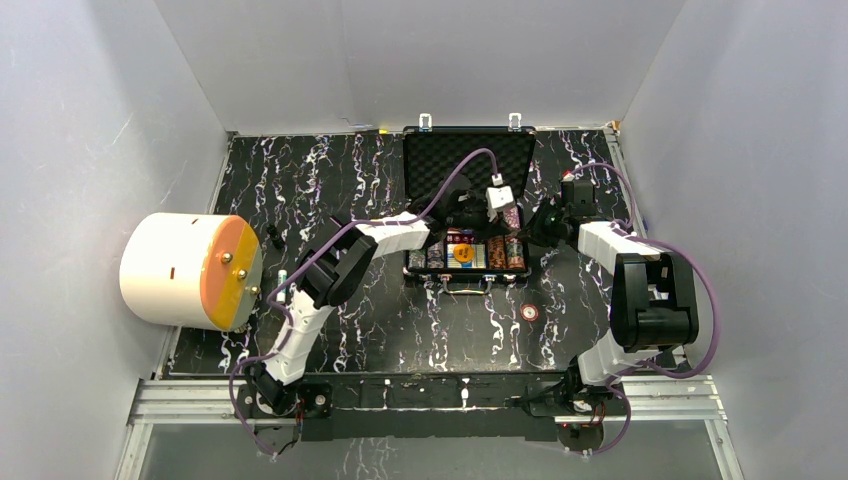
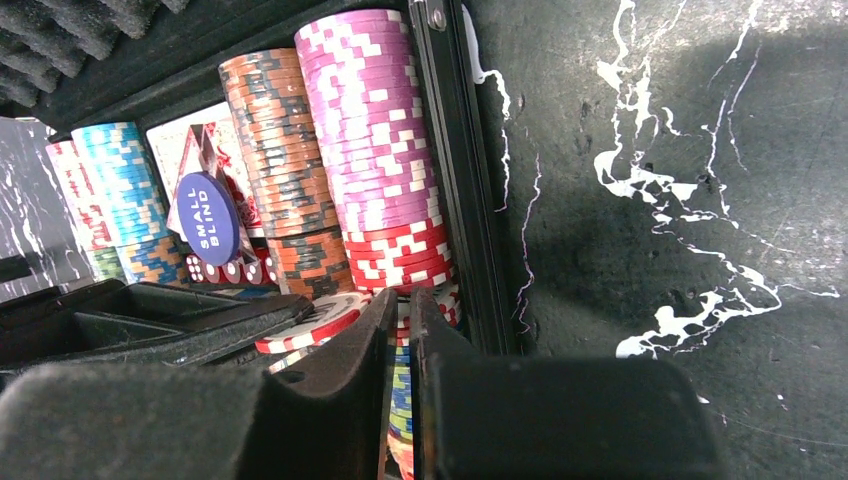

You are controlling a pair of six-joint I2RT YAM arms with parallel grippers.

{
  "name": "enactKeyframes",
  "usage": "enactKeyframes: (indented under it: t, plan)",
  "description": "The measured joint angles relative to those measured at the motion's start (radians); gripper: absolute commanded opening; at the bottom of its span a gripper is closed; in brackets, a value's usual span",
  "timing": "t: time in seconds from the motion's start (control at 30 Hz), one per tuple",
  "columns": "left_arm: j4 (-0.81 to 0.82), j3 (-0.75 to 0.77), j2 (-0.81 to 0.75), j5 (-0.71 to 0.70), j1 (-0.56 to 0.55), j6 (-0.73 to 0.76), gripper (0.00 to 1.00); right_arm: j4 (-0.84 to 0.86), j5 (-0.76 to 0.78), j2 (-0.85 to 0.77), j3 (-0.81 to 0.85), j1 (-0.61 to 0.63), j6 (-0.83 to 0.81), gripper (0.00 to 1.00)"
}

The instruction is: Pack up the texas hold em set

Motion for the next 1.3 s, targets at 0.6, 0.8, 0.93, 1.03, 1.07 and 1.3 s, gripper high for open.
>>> enactKeyframes:
  t: [0.6, 0.8, 0.93, 1.03, 1.07, 1.3]
  plan:
    - [0.004, -0.042, -0.015, -0.015, -0.002, 0.010, 0.01, -0.035, 0.043, 0.021, 0.010, -0.001, 0.008, 0.19]
    - [-0.048, 0.024, 0.005, -0.010, -0.004, 0.030, 0.31, -0.080, 0.075, -0.013, 0.027, 0.001, 0.031, 0.33]
    - [-0.050, 0.031, 0.006, 0.000, -0.004, 0.024, 0.36, -0.118, 0.134, -0.097, 0.046, 0.006, 0.035, 0.35]
    - [-0.062, 0.038, 0.006, 0.002, -0.004, 0.024, 0.36, -0.137, 0.161, -0.158, 0.058, 0.006, 0.034, 0.36]
    - [-0.064, 0.040, 0.006, 0.002, -0.004, 0.024, 0.33, -0.143, 0.166, -0.174, 0.060, 0.006, 0.034, 0.36]
    - [-0.056, 0.040, 0.004, -0.006, -0.004, 0.003, 0.28, -0.230, 0.159, -0.196, 0.068, 0.006, -0.002, 0.40]
